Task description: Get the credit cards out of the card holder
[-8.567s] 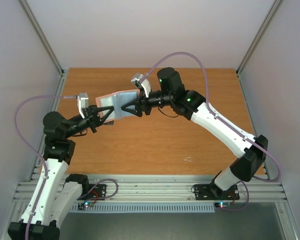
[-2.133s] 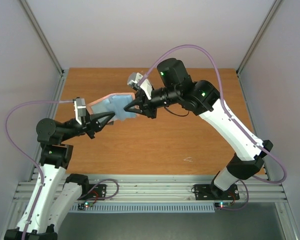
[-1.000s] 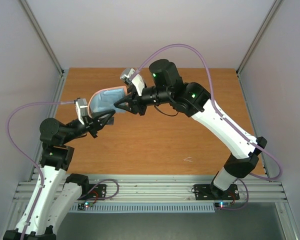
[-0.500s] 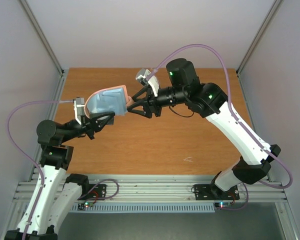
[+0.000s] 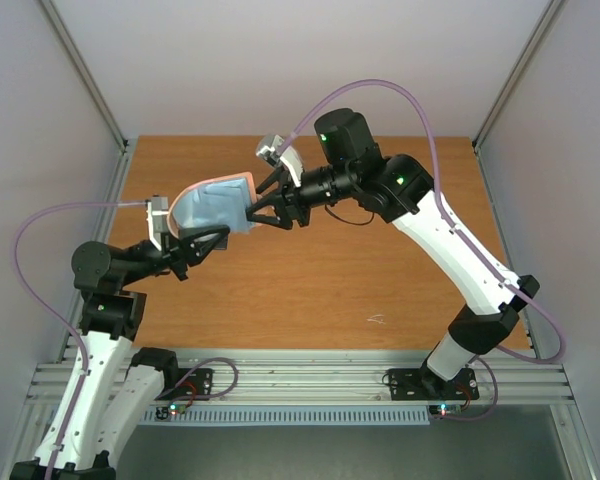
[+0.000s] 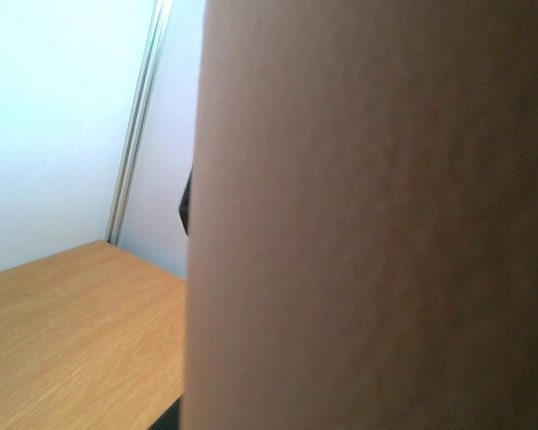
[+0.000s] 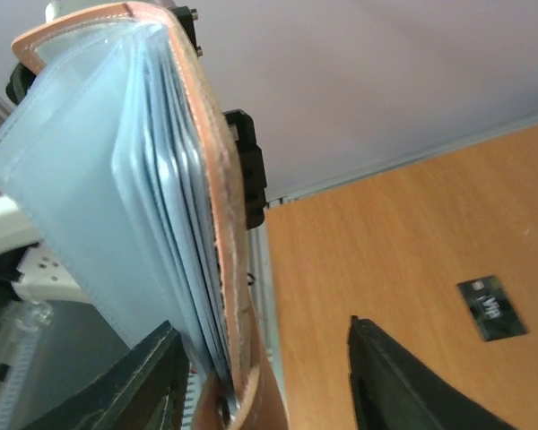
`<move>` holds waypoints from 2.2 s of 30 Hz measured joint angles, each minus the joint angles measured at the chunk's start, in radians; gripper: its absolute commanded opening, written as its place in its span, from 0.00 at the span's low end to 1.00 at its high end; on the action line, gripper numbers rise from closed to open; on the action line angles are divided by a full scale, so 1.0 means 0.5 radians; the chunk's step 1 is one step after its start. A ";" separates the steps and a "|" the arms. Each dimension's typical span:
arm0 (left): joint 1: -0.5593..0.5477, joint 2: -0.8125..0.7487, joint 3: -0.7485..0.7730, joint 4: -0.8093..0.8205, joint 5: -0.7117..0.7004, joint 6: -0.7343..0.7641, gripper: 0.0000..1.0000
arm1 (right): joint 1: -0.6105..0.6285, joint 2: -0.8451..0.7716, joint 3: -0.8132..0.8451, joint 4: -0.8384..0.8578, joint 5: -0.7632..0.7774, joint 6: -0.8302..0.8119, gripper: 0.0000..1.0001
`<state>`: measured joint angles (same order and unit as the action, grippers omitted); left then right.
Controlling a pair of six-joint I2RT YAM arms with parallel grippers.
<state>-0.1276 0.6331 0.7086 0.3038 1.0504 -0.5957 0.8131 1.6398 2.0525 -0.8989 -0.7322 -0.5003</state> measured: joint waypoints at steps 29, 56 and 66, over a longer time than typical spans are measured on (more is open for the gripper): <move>0.043 -0.027 -0.086 -0.562 -0.860 0.230 0.84 | 0.040 0.259 0.292 -0.771 1.604 0.238 0.01; 0.085 -0.074 -0.145 -0.134 -0.154 -0.088 0.59 | 0.040 -0.038 0.131 -0.581 0.123 -0.272 0.01; 0.085 -0.074 -0.138 -0.078 -0.062 -0.149 0.54 | 0.036 -0.034 0.130 -0.564 0.267 -0.240 0.01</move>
<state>-0.0849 0.5961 0.6395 0.2649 1.0195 -0.6701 0.8310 1.6226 2.1178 -1.1809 -0.5987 -0.6205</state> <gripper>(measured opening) 0.766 0.068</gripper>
